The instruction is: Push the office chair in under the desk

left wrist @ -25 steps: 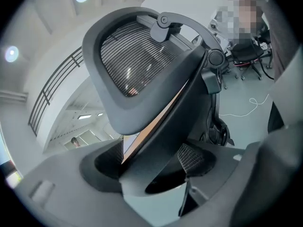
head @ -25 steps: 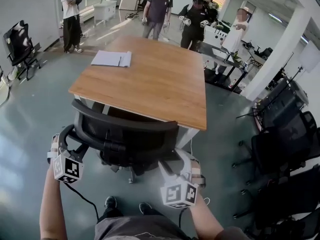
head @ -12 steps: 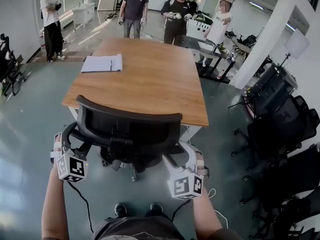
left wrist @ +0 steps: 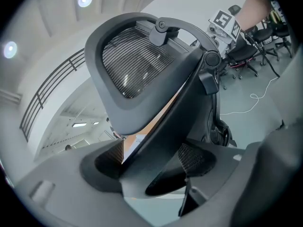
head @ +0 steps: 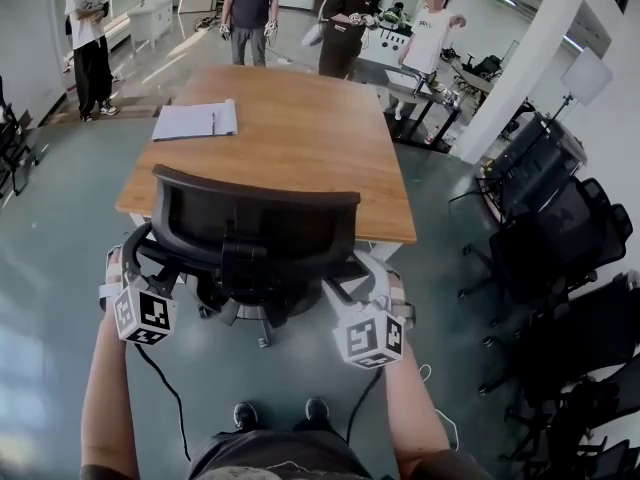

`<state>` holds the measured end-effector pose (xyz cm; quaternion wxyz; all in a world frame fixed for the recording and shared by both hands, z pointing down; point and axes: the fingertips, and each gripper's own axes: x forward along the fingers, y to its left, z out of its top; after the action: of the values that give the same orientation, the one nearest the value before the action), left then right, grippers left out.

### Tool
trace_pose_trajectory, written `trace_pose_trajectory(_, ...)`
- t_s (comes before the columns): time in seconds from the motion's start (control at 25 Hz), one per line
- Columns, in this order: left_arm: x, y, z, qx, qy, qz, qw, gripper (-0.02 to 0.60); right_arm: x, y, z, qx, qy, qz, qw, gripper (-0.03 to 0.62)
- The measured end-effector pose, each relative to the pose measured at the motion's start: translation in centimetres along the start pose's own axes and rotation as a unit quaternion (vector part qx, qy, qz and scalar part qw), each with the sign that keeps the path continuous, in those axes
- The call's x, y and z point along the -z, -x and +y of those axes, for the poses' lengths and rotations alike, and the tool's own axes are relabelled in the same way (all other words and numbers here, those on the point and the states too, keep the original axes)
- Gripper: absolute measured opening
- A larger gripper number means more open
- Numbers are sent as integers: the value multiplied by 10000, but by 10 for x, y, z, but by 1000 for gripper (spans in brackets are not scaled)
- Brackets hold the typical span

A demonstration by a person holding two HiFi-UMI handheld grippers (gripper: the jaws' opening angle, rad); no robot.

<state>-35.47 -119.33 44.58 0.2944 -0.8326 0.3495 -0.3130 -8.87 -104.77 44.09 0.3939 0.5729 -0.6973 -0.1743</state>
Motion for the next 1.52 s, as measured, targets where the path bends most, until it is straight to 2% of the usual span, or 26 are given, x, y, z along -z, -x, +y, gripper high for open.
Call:
trace_pose_trajectory(0.16, 4, -7, 4, -74, -41, -36, 10000, 385, -1, -10, -1, 42, 68, 60, 9999, 282)
trace_pose_trajectory(0.36, 9, 5, 10, -509, 136, -137, 9985, 388, -2, -12, 3, 62, 162, 297, 9994, 295)
trace_pose_trajectory(0.44, 9, 16, 7, -593, 311, -183, 9976, 372, -4, -7, 3, 150, 125, 248, 9995, 300)
trace_pose_trajectory(0.64, 3, 46, -10, -551, 1042, -378, 9923, 336, -9, 15, -1, 361, -61, -55, 9993, 301)
trace_pose_trajectory(0.72, -6, 56, -18, -474, 1324, -543, 9886, 297, -16, 29, -1, 438, -261, -247, 9984, 299)
trace_pose_trajectory(0.8, -21, 65, -28, -253, 1665, -782, 9826, 235, -32, 45, 0, 534, -431, -537, 9962, 291)
trace_pose_trajectory(0.88, -38, 75, -34, -44, 2049, -1081, 9728, 186, -55, 60, 3, 609, -565, -824, 9931, 263)
trace_pose_trajectory(1.0, -63, 92, -34, -39, 2567, -1525, 9544, 94, -83, 76, 8, 818, -683, -1181, 9873, 110)
trace_pose_trajectory(1.04, -71, 96, -33, -64, 2685, -1650, 9490, 48, -90, 79, 8, 876, -726, -1244, 9857, 28)
trace_pose_trajectory(1.08, -78, 100, -33, -82, 2746, -1759, 9453, 18, -96, 81, 9, 904, -801, -1301, 9841, -6)
trace_pose_trajectory(1.24, -104, 112, -40, -112, 2674, -2033, 9418, 18, -117, 87, 17, 863, -1242, -1617, 9752, -6)
trace_pose_trajectory(1.44, -111, 121, -45, -163, 3392, -2052, 9179, 18, -134, 92, 12, 1059, -2115, -2238, 9455, -6)
trace_pose_trajectory(1.52, -111, 121, -47, -73, 3496, -2004, 9152, 18, -133, 90, 12, 1063, -2210, -2201, 9442, -8)
